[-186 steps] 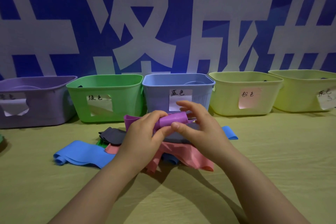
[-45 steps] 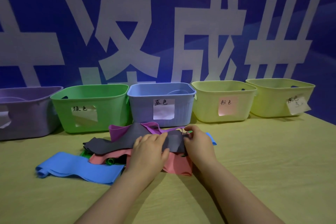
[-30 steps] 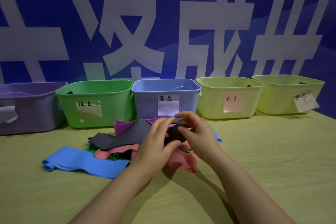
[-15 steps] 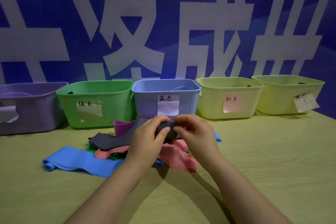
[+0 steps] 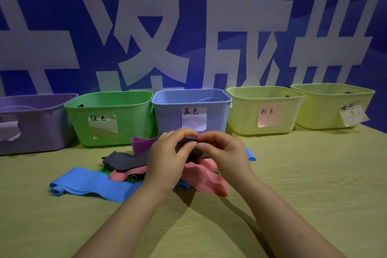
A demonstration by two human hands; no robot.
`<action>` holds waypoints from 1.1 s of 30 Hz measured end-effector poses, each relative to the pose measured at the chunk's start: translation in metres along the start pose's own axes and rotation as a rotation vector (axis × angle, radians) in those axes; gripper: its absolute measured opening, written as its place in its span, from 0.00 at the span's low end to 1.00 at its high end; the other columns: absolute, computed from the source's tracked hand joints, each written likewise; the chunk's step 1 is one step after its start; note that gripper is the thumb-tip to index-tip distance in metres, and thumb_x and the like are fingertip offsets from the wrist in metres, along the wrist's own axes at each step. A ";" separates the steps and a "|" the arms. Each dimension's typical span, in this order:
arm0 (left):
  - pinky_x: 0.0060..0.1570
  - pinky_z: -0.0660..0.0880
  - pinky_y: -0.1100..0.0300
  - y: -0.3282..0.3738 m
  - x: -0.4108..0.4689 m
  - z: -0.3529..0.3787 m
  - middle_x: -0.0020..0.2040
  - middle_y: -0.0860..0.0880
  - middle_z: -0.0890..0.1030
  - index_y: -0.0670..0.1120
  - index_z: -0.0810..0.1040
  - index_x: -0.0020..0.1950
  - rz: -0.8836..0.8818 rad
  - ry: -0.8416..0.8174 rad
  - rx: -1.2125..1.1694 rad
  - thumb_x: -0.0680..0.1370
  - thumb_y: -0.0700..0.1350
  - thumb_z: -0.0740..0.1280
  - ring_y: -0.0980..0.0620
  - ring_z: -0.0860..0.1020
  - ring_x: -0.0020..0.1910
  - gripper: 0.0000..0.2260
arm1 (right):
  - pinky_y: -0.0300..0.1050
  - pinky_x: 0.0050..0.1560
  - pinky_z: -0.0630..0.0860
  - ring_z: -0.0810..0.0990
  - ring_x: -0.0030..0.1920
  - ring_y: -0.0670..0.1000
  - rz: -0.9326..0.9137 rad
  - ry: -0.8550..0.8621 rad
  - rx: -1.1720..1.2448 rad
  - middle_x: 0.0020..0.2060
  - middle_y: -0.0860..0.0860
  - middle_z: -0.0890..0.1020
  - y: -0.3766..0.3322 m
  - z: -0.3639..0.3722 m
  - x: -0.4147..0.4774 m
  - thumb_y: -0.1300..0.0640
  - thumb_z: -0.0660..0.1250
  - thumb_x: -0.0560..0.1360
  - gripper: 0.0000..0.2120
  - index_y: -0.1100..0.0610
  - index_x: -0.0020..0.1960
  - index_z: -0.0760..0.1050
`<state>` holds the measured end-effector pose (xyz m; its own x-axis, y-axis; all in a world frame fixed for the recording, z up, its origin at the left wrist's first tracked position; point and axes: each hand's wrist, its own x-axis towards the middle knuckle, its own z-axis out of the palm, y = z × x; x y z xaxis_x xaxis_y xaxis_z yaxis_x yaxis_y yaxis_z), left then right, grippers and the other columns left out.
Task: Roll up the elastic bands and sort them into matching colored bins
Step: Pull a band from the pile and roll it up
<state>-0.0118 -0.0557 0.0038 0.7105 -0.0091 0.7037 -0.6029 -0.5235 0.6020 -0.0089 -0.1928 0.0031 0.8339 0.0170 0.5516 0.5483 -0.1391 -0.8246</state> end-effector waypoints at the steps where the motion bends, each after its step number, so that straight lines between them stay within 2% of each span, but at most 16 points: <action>1: 0.46 0.70 0.71 0.002 0.000 0.000 0.43 0.59 0.81 0.60 0.78 0.41 -0.016 0.007 -0.048 0.71 0.45 0.69 0.63 0.76 0.45 0.09 | 0.39 0.45 0.78 0.81 0.38 0.44 0.003 0.002 0.017 0.32 0.41 0.83 -0.001 -0.002 0.001 0.67 0.71 0.68 0.15 0.46 0.36 0.79; 3: 0.42 0.69 0.75 0.005 0.000 -0.001 0.40 0.59 0.81 0.62 0.77 0.40 -0.058 0.021 -0.109 0.71 0.39 0.72 0.65 0.77 0.41 0.16 | 0.32 0.41 0.75 0.80 0.36 0.39 0.004 0.012 0.054 0.30 0.40 0.82 -0.003 -0.005 0.003 0.70 0.70 0.69 0.15 0.49 0.37 0.79; 4: 0.41 0.69 0.76 0.006 0.000 0.000 0.39 0.59 0.81 0.61 0.77 0.40 -0.070 0.027 -0.111 0.70 0.38 0.72 0.66 0.77 0.39 0.16 | 0.30 0.41 0.74 0.80 0.35 0.38 0.005 0.015 0.068 0.30 0.40 0.82 -0.004 -0.005 0.003 0.70 0.69 0.69 0.15 0.50 0.37 0.79; 6: 0.40 0.70 0.74 0.005 -0.001 0.001 0.38 0.60 0.81 0.57 0.80 0.41 -0.066 0.044 -0.060 0.70 0.39 0.73 0.64 0.77 0.39 0.12 | 0.29 0.41 0.73 0.79 0.36 0.37 -0.002 0.021 0.041 0.31 0.40 0.82 -0.005 -0.005 0.002 0.69 0.69 0.70 0.14 0.49 0.37 0.78; 8: 0.41 0.70 0.72 0.003 -0.002 0.002 0.38 0.58 0.80 0.51 0.82 0.42 -0.033 0.066 0.010 0.70 0.40 0.72 0.61 0.76 0.39 0.06 | 0.28 0.43 0.71 0.79 0.40 0.38 -0.048 0.016 -0.125 0.35 0.41 0.82 -0.004 -0.003 0.000 0.65 0.69 0.71 0.11 0.48 0.39 0.79; 10: 0.41 0.68 0.70 0.000 -0.002 0.002 0.39 0.55 0.78 0.47 0.81 0.42 0.019 0.080 0.089 0.70 0.43 0.69 0.60 0.74 0.39 0.02 | 0.34 0.46 0.71 0.77 0.46 0.43 -0.090 -0.008 -0.343 0.40 0.42 0.80 -0.003 0.000 0.000 0.60 0.68 0.73 0.06 0.51 0.44 0.80; 12: 0.42 0.68 0.63 0.000 -0.002 0.003 0.40 0.52 0.77 0.46 0.80 0.41 0.043 0.070 0.172 0.70 0.44 0.67 0.55 0.75 0.41 0.04 | 0.41 0.49 0.71 0.75 0.48 0.48 -0.095 -0.045 -0.450 0.41 0.45 0.78 -0.003 0.001 0.001 0.59 0.65 0.75 0.06 0.53 0.46 0.80; 15: 0.43 0.69 0.57 -0.002 -0.002 0.003 0.41 0.50 0.76 0.45 0.80 0.42 0.040 0.044 0.241 0.72 0.40 0.70 0.48 0.75 0.43 0.00 | 0.41 0.50 0.68 0.74 0.50 0.50 -0.092 -0.112 -0.485 0.43 0.46 0.76 -0.006 0.001 0.000 0.58 0.63 0.76 0.05 0.54 0.47 0.78; 17: 0.43 0.69 0.57 -0.002 -0.001 0.003 0.41 0.50 0.75 0.45 0.80 0.42 0.029 0.034 0.242 0.72 0.39 0.70 0.47 0.75 0.44 0.01 | 0.39 0.50 0.67 0.73 0.50 0.48 -0.069 -0.151 -0.477 0.43 0.43 0.75 -0.005 -0.001 0.001 0.54 0.66 0.75 0.02 0.49 0.46 0.76; 19: 0.44 0.67 0.57 -0.002 0.000 0.003 0.41 0.52 0.75 0.45 0.81 0.42 0.016 0.018 0.229 0.72 0.40 0.70 0.48 0.74 0.44 0.01 | 0.37 0.49 0.67 0.73 0.49 0.45 -0.051 -0.141 -0.482 0.42 0.42 0.75 -0.002 -0.003 0.002 0.53 0.70 0.71 0.04 0.47 0.44 0.75; 23: 0.46 0.71 0.52 -0.002 0.002 0.003 0.41 0.51 0.76 0.45 0.82 0.43 -0.040 -0.044 0.214 0.73 0.42 0.69 0.48 0.75 0.46 0.02 | 0.30 0.43 0.67 0.75 0.44 0.45 -0.027 -0.073 -0.488 0.41 0.47 0.78 0.001 -0.006 0.005 0.56 0.72 0.69 0.04 0.55 0.44 0.81; 27: 0.48 0.70 0.50 -0.003 0.002 0.002 0.40 0.53 0.73 0.46 0.81 0.44 -0.076 -0.126 0.262 0.76 0.45 0.66 0.47 0.74 0.48 0.05 | 0.41 0.47 0.73 0.77 0.43 0.47 0.016 -0.094 -0.505 0.39 0.47 0.80 0.000 -0.005 0.003 0.56 0.72 0.70 0.04 0.54 0.44 0.81; 30: 0.48 0.69 0.50 -0.006 0.001 0.003 0.44 0.49 0.78 0.46 0.81 0.45 -0.039 -0.132 0.349 0.77 0.47 0.64 0.45 0.74 0.49 0.08 | 0.42 0.49 0.71 0.76 0.45 0.47 0.002 -0.139 -0.544 0.41 0.47 0.78 0.000 -0.006 0.003 0.55 0.69 0.72 0.04 0.54 0.46 0.81; 33: 0.49 0.69 0.51 -0.005 0.001 0.002 0.48 0.49 0.80 0.47 0.82 0.47 -0.018 -0.171 0.387 0.76 0.55 0.56 0.45 0.74 0.50 0.19 | 0.45 0.51 0.70 0.74 0.49 0.49 -0.042 -0.187 -0.595 0.42 0.48 0.76 0.000 -0.007 0.005 0.55 0.66 0.75 0.06 0.55 0.49 0.80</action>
<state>-0.0072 -0.0545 0.0012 0.7893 -0.1218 0.6018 -0.4328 -0.8056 0.4046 -0.0056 -0.1992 0.0065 0.8388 0.2003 0.5063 0.4971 -0.6611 -0.5620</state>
